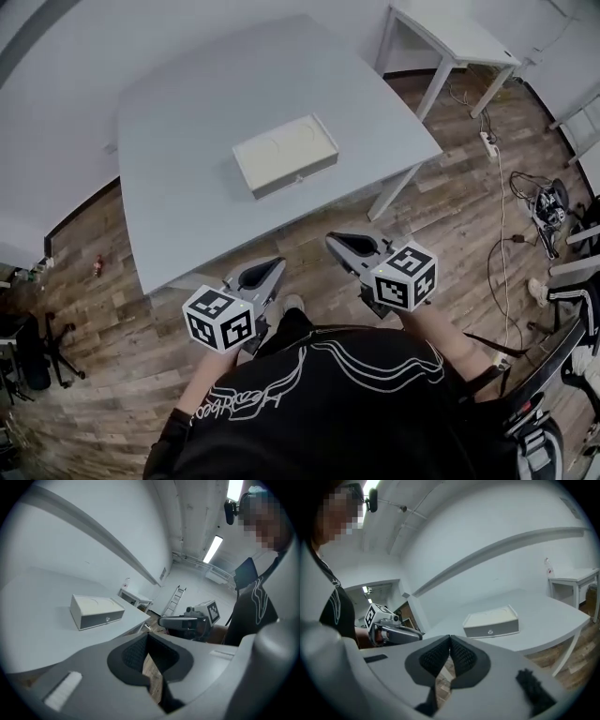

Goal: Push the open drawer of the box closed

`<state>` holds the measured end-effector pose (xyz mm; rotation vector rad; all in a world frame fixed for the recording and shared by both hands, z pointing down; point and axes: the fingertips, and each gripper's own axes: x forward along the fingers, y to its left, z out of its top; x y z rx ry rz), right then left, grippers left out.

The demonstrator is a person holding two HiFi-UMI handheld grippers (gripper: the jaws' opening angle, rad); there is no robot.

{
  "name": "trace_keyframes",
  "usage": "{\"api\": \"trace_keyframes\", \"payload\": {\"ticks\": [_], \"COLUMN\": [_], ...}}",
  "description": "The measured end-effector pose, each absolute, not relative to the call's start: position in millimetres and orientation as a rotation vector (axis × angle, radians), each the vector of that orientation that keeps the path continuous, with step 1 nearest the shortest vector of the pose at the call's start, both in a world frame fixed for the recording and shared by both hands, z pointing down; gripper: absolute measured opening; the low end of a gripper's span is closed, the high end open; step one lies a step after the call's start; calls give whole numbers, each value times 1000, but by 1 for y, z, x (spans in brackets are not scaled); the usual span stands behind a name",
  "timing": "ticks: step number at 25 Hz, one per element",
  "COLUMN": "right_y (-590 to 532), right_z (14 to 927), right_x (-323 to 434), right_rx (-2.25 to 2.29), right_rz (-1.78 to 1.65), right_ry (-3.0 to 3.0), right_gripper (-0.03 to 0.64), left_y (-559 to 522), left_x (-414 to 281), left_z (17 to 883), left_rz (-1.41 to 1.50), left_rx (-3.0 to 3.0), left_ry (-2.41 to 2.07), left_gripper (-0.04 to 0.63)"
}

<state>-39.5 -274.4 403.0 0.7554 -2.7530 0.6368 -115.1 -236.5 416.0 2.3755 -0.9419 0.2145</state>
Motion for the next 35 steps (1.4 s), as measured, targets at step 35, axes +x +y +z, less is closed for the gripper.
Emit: {"api": "trace_keyframes", "payload": {"ticks": [35], "right_y": [-180], "right_z": [353], "right_x": [15], "right_rx": [557], "right_rz": [659], "right_ry": [-2932], "right_gripper": [9], "left_y": [-176], "left_x": [-35], "left_z": [350], "left_rz": [279], "left_rx": [2553], "left_ry": [-948], "left_gripper": [5]}}
